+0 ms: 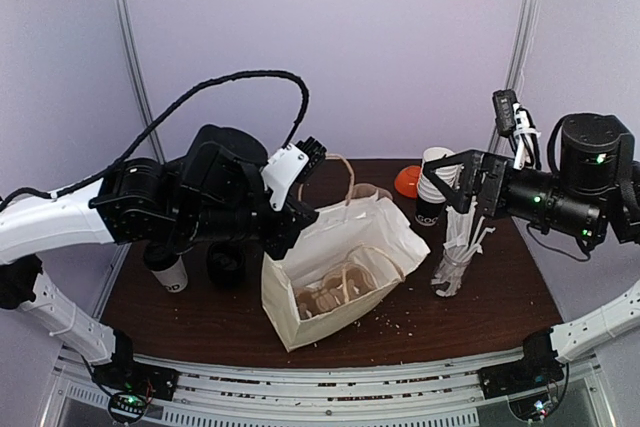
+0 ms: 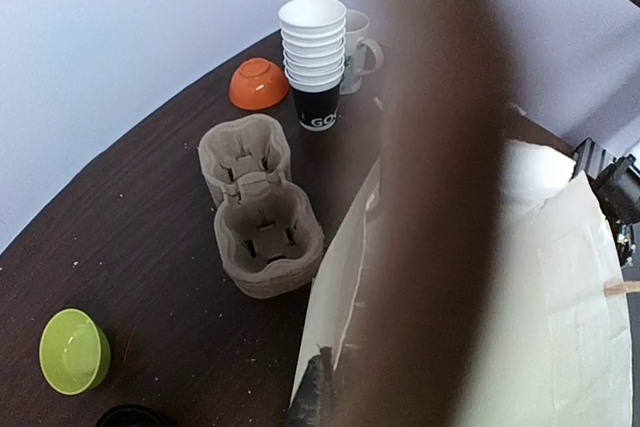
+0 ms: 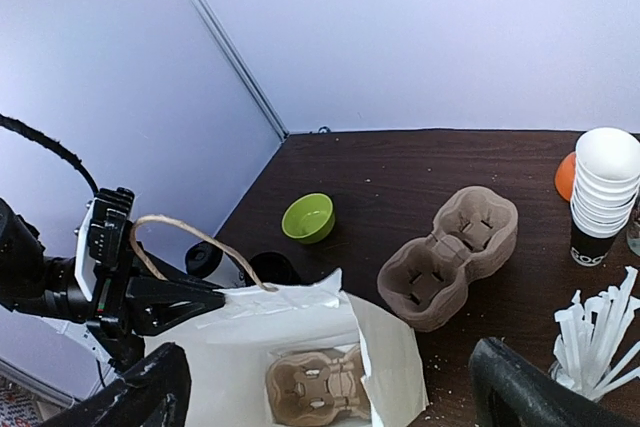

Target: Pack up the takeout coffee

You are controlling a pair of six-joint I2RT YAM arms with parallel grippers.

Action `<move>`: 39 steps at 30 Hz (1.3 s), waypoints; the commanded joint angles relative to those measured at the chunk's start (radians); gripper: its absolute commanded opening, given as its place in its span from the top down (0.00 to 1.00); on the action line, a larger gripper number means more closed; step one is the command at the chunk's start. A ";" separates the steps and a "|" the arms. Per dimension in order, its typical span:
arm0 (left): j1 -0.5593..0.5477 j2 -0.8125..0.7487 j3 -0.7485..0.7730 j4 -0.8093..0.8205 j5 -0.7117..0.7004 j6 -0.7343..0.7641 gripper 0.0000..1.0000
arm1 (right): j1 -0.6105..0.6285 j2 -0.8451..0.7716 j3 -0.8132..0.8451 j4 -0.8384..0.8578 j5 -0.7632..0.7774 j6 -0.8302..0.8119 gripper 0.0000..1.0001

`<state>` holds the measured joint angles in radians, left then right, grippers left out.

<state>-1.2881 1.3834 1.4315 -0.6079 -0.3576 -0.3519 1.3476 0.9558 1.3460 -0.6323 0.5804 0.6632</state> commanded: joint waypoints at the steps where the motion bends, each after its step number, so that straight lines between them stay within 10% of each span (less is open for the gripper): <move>1: 0.056 0.017 0.020 0.007 0.101 -0.045 1.00 | -0.023 0.023 -0.046 0.014 0.037 0.029 0.00; 39: 0.189 -0.060 -0.086 0.147 0.541 0.166 1.00 | -0.072 0.047 -0.057 0.014 0.165 0.035 0.00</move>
<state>-1.1568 1.3045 1.3758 -0.5526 0.0990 -0.2512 1.2827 0.9932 1.2915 -0.5995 0.7303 0.6849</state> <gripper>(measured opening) 0.005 0.999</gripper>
